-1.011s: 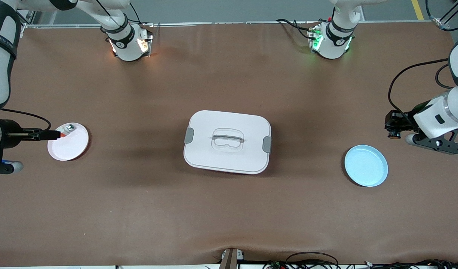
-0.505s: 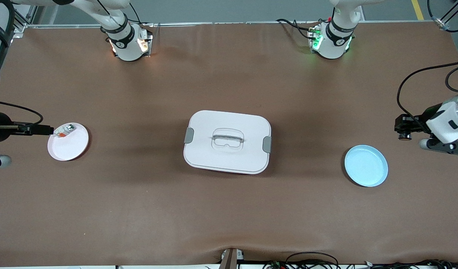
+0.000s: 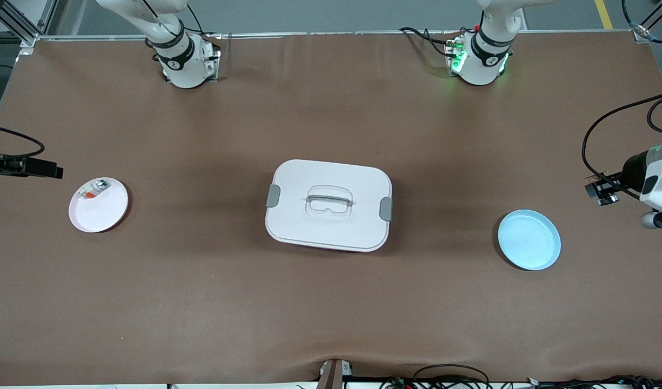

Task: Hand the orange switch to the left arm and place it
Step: 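Carry the switch with the left gripper over the light-blue plate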

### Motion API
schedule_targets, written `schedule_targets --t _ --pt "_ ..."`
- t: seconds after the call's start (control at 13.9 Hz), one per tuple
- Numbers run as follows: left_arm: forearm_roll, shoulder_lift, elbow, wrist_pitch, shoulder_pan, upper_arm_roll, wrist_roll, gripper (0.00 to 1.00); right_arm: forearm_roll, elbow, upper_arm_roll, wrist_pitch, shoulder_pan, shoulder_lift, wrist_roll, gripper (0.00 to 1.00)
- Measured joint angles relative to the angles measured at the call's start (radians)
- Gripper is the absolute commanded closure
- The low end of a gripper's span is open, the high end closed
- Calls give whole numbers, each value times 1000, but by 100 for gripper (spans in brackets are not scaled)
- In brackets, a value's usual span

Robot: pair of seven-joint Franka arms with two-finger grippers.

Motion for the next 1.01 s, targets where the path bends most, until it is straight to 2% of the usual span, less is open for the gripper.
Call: schedule_targets --t 0.43,0.79,1.01 --pt "-3 0 1 5 8 2 -289 94 0 -38 -1 6 0 -17 1 0" --pt "-23 10 -1 60 9 2 -622 94 0 -252 -1 146 0 -156 8 0" --pt "-45 30 -11 91 9 2 -714 94 0 -332 -1 179 0 -221 8 0"
